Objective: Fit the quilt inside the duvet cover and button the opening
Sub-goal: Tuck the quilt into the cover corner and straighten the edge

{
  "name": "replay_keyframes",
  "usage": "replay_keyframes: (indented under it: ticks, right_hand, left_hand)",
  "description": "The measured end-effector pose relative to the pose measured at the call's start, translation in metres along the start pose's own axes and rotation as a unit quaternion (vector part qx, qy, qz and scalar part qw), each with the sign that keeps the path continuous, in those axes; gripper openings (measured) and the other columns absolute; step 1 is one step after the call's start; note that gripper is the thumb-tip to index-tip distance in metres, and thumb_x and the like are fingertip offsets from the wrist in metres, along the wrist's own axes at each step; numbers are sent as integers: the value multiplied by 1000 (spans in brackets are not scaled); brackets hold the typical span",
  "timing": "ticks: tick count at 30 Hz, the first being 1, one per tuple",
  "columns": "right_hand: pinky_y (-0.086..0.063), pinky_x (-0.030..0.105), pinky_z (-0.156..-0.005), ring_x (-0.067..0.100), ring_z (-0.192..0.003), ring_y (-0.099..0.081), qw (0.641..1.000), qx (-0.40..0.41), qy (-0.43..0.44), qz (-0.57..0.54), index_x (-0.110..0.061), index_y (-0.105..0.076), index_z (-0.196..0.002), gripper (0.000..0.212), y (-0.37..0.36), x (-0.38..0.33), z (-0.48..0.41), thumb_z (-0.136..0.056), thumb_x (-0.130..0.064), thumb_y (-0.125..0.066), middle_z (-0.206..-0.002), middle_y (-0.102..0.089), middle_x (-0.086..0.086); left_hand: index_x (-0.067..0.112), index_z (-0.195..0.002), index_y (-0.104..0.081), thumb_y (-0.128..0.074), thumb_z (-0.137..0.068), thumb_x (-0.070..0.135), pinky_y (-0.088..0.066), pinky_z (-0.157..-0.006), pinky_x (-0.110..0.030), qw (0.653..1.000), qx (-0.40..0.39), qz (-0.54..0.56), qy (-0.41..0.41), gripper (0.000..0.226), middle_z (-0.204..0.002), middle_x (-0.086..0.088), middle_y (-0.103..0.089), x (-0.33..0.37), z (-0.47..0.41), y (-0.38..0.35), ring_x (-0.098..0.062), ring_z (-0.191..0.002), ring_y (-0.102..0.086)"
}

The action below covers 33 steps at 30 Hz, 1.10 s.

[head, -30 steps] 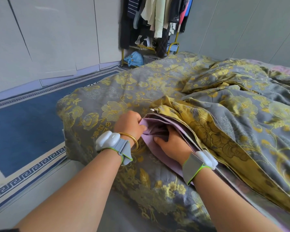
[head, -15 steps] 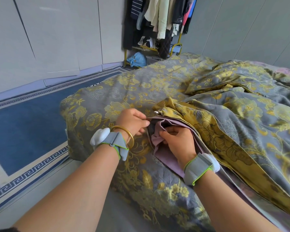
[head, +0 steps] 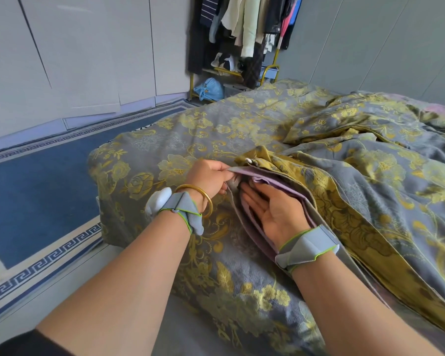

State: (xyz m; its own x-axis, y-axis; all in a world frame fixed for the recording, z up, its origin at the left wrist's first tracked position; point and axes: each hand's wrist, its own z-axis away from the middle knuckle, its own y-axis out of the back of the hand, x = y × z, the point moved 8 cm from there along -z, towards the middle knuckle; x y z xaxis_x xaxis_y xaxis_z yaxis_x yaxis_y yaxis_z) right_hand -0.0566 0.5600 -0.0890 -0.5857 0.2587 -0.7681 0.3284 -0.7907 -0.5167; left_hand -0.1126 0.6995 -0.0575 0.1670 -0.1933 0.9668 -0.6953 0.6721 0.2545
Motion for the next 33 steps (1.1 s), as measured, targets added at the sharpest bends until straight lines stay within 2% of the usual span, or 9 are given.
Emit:
replay_keyframes:
  ticks: [2, 5, 9, 12, 15, 18, 24, 27, 33]
  right_hand:
    - [-57, 30, -85, 23, -91, -70, 999, 26, 32, -8, 2, -65, -109, 18, 6, -10, -2, -94, -5, -56, -109, -70, 20]
    - [-57, 25, -74, 17, -85, -69, 998, 34, 29, 33, -4, -67, -97, 13, 8, -14, -2, -95, -10, -56, -104, -71, 13]
    - [-54, 20, -57, 9, -57, -61, 986, 69, 42, 143, -9, -72, -85, 6, 14, -19, -1, -85, -15, -73, -68, -68, 1]
    - [-57, 20, -59, 10, -53, -60, 984, 23, 53, 169, -9, -71, -80, 4, 9, -21, 0, -82, -11, -75, -59, -66, -2]
    - [-59, 27, -75, 16, -68, -69, 981, -47, 48, 179, 0, -70, -101, 17, 0, -18, 1, -87, -8, -68, -81, -72, 7]
    - [-59, 29, -80, 19, -75, -71, 980, -71, 54, 175, 7, -66, -111, 26, -2, -19, 3, -88, -5, -66, -90, -72, 11]
    - [-59, 23, -64, 14, -61, -70, 971, -32, 140, 190, 7, -66, -101, 17, 3, -31, 3, -85, 1, -68, -78, -71, 13]
    - [-54, 18, -53, 8, -51, -64, 951, -6, 185, 249, 4, -69, -92, 10, 5, -37, 4, -84, -2, -70, -69, -67, 10]
    - [-52, 18, -51, 8, -48, -61, 933, 9, 214, 290, 1, -70, -87, 7, 5, -41, 4, -84, -5, -72, -67, -67, 8]
  left_hand:
    - [13, -79, -69, -60, -88, 6, -50, -52, -20, 999, -29, 3, -13, 14, -54, -4, -54, 5, -2, -4, -5, -40, -49]
    - [20, -68, -68, -61, -88, 17, -46, -61, -30, 998, -57, 9, -23, 22, -51, -2, -51, 6, -5, -11, -14, -47, -47]
    - [22, -57, -68, -62, -79, 44, -44, -64, -31, 999, -38, -4, -25, 32, -44, 1, -51, 3, -6, -14, -16, -45, -48]
    - [19, -61, -68, -63, -86, 36, -47, -66, -32, 999, -32, 8, -23, 30, -51, -3, -53, 6, -6, -14, -16, -49, -49]
    - [10, -78, -71, -61, -90, 31, -49, -63, -28, 999, -28, 1, -31, 26, -56, -6, -54, 12, -4, -11, -15, -51, -51]
    - [9, -80, -71, -58, -92, 31, -47, -58, -22, 998, -20, -38, -52, 28, -53, -3, -53, 18, 0, -9, -13, -48, -52]
    - [5, -79, -71, -72, -79, 34, -49, -62, -29, 990, -52, -82, -100, 29, -61, -6, -60, 25, 2, -14, -16, -56, -55]
    - [7, -70, -68, -78, -73, 32, -39, -58, -28, 983, -43, -125, -124, 27, -56, -3, -55, 27, 3, -15, -14, -53, -46]
    - [14, -59, -56, -74, -76, 33, -26, -46, -25, 964, 2, -213, -158, 31, -50, 3, -44, 37, 9, -13, -13, -48, -40]
